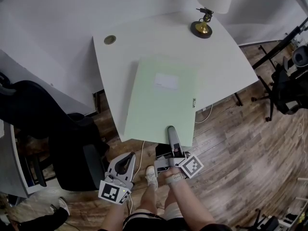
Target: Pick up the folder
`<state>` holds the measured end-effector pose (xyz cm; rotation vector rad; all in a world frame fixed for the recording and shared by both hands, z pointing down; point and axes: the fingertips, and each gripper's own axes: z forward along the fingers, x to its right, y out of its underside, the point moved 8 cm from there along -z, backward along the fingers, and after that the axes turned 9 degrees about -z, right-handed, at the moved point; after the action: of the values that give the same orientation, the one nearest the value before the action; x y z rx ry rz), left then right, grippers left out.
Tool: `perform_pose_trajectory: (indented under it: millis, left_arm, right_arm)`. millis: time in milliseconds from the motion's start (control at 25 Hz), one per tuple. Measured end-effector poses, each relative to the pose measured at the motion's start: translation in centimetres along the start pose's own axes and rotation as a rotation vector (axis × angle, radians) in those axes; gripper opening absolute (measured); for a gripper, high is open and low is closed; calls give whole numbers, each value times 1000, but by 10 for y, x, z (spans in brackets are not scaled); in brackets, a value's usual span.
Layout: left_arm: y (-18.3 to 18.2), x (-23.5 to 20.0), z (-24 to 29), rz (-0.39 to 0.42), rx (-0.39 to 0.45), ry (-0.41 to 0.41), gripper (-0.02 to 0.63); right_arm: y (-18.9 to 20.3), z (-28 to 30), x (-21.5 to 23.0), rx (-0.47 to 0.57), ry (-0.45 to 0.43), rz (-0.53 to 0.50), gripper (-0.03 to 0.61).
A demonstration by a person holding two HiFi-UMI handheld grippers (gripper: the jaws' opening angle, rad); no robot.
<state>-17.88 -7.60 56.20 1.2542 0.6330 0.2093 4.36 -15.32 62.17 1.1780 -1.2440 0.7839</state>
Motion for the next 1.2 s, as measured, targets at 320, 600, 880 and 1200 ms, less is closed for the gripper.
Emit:
perform_pose_trajectory:
  millis: [320,600,880,1200]
  left_arm:
    - [-7,7,-1,6,22,-15,12]
    - [-12,14,2,-1,30,-26,12]
    - [-18,24,3,2,48,-44,12]
    - [-28,36,3,3,79,-69,12]
  right_arm:
    - [-13,-3,-3,-50,1,-25,296]
    - [-29,-5,-6,-75,7,-62,296]
    - [-49,-11,-14,-98,-6,-110,296]
    - [-77,-9,-33,-142,-47,-214,296]
